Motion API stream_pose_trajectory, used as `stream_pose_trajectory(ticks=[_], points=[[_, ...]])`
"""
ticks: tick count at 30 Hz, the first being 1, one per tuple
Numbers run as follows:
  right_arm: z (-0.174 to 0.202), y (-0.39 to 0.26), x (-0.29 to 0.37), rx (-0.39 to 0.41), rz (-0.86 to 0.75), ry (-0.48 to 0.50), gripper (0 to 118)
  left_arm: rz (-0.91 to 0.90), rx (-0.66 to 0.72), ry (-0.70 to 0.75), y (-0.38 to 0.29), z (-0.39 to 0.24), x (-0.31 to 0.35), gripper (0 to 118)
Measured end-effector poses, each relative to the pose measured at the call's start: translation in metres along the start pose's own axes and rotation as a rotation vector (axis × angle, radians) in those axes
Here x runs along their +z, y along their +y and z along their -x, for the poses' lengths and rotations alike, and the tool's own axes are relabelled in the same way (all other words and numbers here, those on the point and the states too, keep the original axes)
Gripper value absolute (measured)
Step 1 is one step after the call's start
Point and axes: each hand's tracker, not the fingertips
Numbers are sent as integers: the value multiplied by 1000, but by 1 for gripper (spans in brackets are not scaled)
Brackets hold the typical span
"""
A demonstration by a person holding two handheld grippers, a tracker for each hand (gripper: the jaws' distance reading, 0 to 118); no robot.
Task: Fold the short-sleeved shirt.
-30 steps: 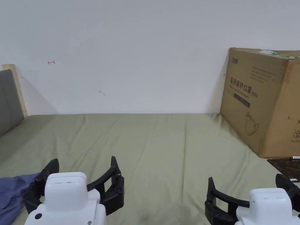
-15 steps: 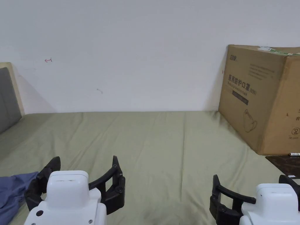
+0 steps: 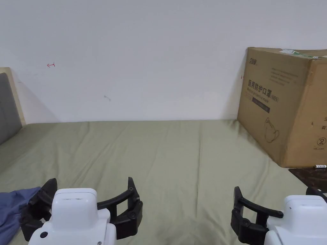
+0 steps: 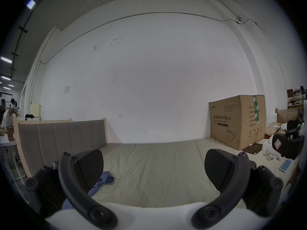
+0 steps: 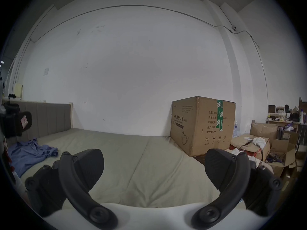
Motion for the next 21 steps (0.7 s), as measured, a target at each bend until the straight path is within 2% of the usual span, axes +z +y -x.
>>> stream_pose_trajectory(ticks=[3, 4, 5, 6, 7, 9, 11, 15, 19, 21], points=[[-2, 4, 6, -30, -52, 33, 114, 10, 20, -65, 1, -1, 1, 118], [-4, 6, 9, -31, -79, 84, 100, 15, 35, -103, 2, 4, 4, 113], [-6, 9, 10, -34, -94, 121, 68, 21, 46, -151, 4, 6, 6, 94], [-7, 13, 10, -36, -88, 127, 2, 21, 31, -136, 5, 5, 6, 44], [-5, 20, 12, -31, -73, 114, 0, 30, 8, -124, 7, 2, 5, 3], [-5, 26, 14, -46, -71, 134, 0, 25, -22, -125, 8, 3, -1, 0], [-2, 30, 16, -28, -73, 108, 0, 27, -1, -140, 12, 5, -16, 0], [-3, 30, 14, -26, -57, 100, 0, 25, 6, -148, 30, -14, 1, 0], [0, 27, 6, -96, 7, 96, 0, 53, 23, -129, 13, 9, 9, 0], [15, 27, -3, -103, 14, 131, 0, 70, 19, -92, 8, 31, 17, 0]])
